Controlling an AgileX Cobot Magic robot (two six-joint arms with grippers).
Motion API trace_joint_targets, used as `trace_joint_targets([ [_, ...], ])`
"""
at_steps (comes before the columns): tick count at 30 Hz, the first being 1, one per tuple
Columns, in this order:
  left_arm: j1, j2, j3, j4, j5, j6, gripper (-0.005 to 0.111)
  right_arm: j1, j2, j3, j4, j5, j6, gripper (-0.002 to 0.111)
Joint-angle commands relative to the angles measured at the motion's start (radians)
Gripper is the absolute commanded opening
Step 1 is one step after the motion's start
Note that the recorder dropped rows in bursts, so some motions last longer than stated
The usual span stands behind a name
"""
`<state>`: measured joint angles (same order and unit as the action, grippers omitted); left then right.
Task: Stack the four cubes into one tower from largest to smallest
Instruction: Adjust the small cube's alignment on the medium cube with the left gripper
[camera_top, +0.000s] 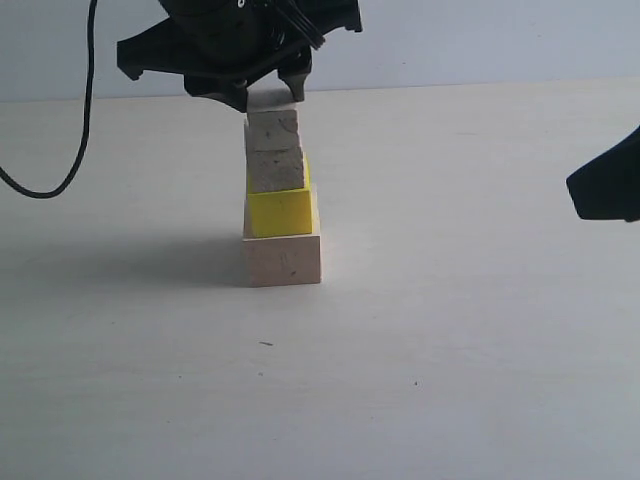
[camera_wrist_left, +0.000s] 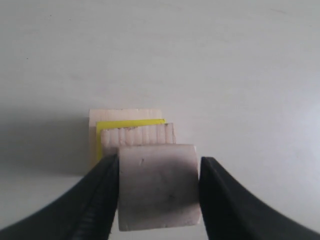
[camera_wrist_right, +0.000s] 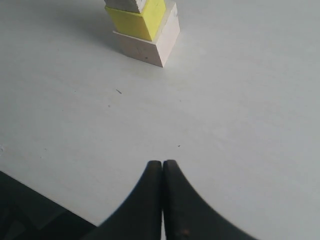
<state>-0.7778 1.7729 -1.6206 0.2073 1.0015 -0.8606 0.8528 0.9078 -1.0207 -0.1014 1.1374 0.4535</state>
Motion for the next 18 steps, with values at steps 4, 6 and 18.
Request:
trace_joint_targets([
  [4,-0.002,-0.001,0.003,0.06,0.011,-0.036,0.0,-0.003,-0.006,0.006,0.019,-0.001,-0.018,0.0],
  [6,-0.002,-0.001,0.003,0.06,0.006,-0.038,0.0,-0.003,-0.006,0.006,0.024,-0.001,-0.03,0.0],
  [18,-0.002,-0.001,0.003,0.045,0.006,-0.038,0.0,-0.003,-0.006,0.006,0.02,-0.003,-0.035,0.0],
])
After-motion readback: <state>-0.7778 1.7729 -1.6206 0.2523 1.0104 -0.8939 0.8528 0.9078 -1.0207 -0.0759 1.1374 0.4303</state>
